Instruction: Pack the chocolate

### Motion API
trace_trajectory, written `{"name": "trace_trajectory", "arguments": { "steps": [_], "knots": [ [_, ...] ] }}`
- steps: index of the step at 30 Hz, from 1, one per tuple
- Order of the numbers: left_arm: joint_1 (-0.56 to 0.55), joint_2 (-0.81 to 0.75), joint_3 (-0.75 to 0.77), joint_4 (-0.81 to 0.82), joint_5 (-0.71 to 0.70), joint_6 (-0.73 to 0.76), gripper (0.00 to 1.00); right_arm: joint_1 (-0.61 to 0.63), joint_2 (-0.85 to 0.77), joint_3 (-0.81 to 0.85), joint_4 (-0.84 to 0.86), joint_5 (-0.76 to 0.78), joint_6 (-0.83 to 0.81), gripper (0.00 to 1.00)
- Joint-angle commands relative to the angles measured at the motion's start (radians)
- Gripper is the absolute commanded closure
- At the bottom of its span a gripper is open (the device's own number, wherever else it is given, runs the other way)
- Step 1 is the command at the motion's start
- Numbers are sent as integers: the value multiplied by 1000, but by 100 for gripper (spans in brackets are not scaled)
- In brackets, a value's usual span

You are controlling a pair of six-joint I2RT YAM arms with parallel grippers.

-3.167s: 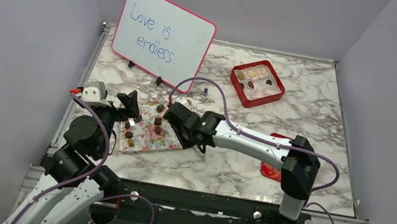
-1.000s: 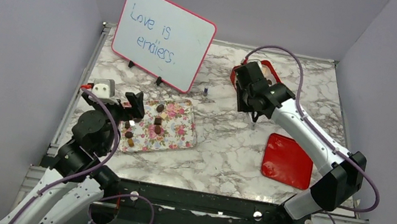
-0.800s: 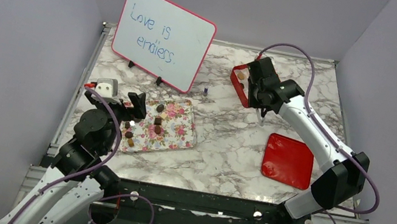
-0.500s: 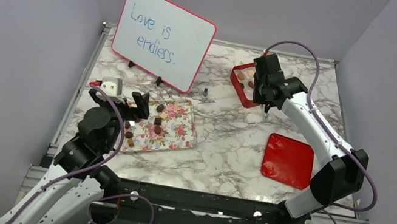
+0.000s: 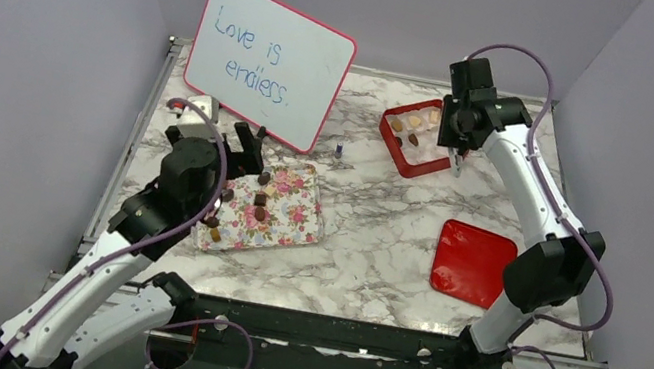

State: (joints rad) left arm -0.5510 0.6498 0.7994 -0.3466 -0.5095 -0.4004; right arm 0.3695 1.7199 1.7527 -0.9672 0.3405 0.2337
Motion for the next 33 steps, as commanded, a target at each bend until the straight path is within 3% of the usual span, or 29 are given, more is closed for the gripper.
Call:
{"name": "trace_trajectory", "arguments": {
  "steps": [1, 13, 23, 33],
  "knots": [
    [3, 101, 126, -209, 68, -116, 1, -19, 66, 65, -161, -68, 9, 75],
    [3, 119, 116, -244, 137, -103, 1, -74, 136, 37, -139, -92, 53, 74],
    [3, 182, 133, -235, 109, -116, 1, -132, 276, 169, -181, -77, 38, 74],
    [3, 249, 168, -217, 115, -88, 1, -144, 283, 185, -240, -52, 75, 68]
  ]
}}
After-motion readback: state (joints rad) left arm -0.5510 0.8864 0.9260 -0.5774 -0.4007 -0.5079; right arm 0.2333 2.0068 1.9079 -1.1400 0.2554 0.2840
